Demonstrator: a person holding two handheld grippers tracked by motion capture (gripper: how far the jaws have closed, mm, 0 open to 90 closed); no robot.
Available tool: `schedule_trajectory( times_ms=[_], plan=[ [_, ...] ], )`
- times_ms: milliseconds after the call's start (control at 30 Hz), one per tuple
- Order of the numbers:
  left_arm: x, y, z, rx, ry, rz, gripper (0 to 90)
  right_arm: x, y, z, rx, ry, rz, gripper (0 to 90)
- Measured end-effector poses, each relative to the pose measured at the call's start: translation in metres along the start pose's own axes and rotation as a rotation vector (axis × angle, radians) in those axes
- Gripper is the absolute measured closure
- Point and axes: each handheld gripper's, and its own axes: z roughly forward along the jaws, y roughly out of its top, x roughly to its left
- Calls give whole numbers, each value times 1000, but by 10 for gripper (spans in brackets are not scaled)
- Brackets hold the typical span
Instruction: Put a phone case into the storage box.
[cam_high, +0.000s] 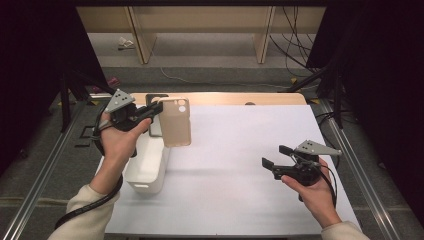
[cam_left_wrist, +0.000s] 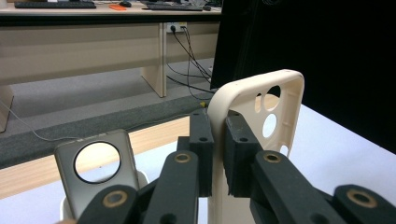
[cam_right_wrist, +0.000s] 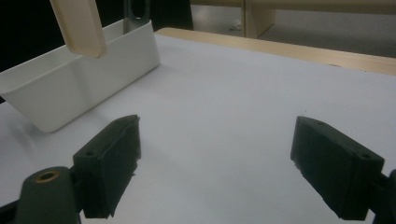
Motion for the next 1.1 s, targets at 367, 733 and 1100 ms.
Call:
schedule_trajectory(
  times_ms=[367, 733, 1100],
  plan=[
    [8, 3, -5, -2, 20, 8, 829, 0, 0, 0, 3, 0, -2, 169],
    [16, 5, -9, 2, 39, 20, 829, 0, 0, 0, 5, 2, 0, 169],
    [25, 6, -11, -2, 52, 23, 829, 0, 0, 0, 6, 1, -2, 169]
  ],
)
